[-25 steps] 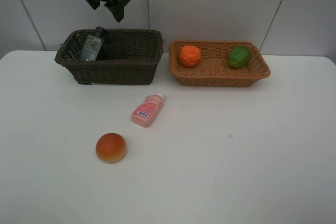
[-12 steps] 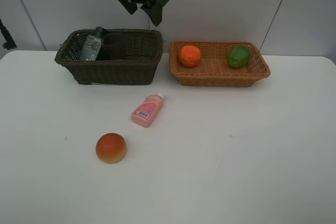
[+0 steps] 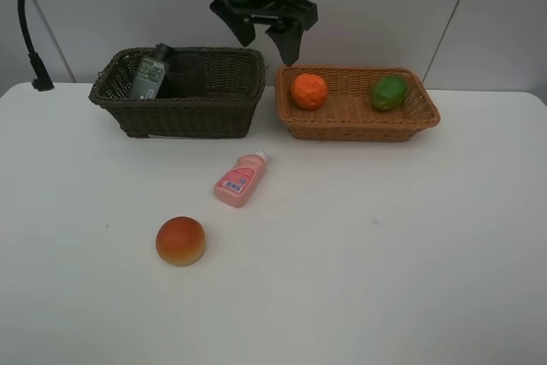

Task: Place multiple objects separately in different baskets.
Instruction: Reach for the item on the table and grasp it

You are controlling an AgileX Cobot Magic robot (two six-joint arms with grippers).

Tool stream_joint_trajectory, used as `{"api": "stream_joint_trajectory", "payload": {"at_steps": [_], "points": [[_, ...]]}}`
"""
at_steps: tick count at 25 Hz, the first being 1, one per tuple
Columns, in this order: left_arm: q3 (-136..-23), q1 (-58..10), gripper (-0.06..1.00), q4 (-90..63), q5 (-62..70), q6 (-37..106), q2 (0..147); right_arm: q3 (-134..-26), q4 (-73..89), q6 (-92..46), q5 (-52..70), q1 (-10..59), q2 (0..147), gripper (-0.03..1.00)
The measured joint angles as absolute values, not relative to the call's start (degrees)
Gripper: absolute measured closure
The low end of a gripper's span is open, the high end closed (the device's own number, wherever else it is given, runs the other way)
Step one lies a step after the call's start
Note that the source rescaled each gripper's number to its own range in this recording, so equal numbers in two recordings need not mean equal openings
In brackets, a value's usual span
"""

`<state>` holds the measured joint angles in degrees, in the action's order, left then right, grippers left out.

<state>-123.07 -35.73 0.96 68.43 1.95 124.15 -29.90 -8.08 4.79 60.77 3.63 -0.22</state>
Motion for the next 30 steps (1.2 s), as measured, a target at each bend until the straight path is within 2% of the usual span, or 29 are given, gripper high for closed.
{"api": "stream_joint_trajectory", "payload": {"at_steps": [7, 20, 25, 30], "points": [[-119.5, -36.9, 0.02, 1.0, 68.4, -5.0, 122.7, -29.9, -8.1, 4.8, 60.8, 3.6, -0.2, 0.27], [-100.8, -37.5, 0.02, 0.7, 67.9, -7.4, 120.7, -29.9, -8.1, 4.8, 60.8, 3.6, -0.2, 0.27], [-95.3, -37.1, 0.02, 0.3, 63.3, -8.1, 121.0, -29.9, -8.1, 4.8, 60.8, 3.6, -0.2, 0.27], [-94.4, -36.8, 0.02, 0.3, 60.3, -8.3, 124.4, -29.9, -8.1, 4.8, 60.8, 3.6, -0.2, 0.27]]}}
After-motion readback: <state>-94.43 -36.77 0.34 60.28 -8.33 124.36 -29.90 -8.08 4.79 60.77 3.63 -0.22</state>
